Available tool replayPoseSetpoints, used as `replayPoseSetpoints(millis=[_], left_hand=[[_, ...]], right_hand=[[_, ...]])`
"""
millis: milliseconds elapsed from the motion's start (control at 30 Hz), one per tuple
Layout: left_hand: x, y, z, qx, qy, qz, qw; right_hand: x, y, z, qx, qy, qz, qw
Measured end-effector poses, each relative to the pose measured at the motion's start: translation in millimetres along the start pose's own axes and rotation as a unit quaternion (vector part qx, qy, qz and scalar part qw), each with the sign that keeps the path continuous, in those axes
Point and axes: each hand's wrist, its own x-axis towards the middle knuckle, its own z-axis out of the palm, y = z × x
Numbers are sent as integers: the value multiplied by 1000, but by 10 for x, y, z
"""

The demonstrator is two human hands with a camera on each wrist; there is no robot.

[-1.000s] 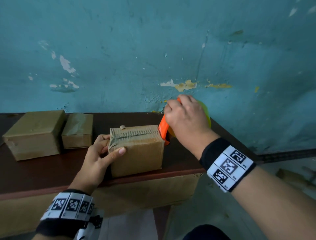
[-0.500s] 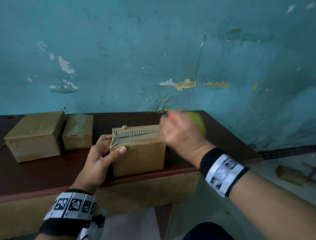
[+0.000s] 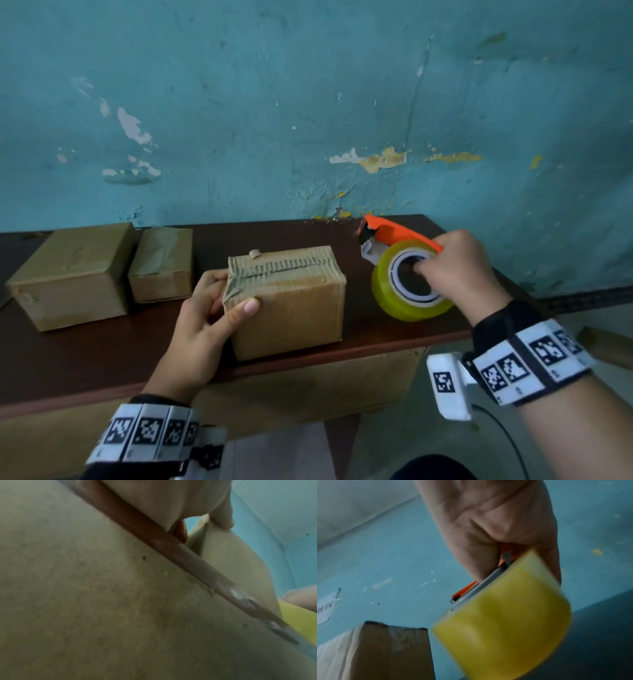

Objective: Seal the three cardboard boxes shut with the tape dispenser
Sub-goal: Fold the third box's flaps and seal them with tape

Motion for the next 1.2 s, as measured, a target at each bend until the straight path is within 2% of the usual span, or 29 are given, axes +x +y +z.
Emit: replayPoseSetpoints(millis=[67,200,400,500,600,633,700,767,833,1000,1100,1200], left_hand=[[-4,-3,4,2,3,4,1000],[-7,2,-1,9,5,10,1000],[-2,5,-15,29,-8,21,999],[-6,17,-13,30,-6,27,999],[-5,4,-2,27,-12,28,999],[-7,3,7,26,-12,30,999],[-10,6,15,29,-11,33,999],[-10,10,7,30,-10,29,999],[-5,19,-9,26,-16,20,999],[5,23,-16,22,-23,7,999],[31,7,-38,13,-21,-15,1000],[41,25,-26,-37,-40,-41,998]], right_hand=[[-49,25,101,3,-44,28,999],[-129,17,270,-43,-75,39,995],[-191,-82,318,-25,-131,70,989],[-259,-187,261,-5,-92,17,996],[-467,-397,207,105,-10,-91,990],[-581,-485,221,144,-21,-128,981],[-834,-614,357,205,-96,-165,960],[-1032,-662,583,228,-136,-153,952],[-1125,-651,742,247,-104,-140,953],[-1095,-577,745,329,-126,-122,928],[-1133,-633,789,341,-144,-107,923],[-1158,-686,822,365,-140,-77,917]])
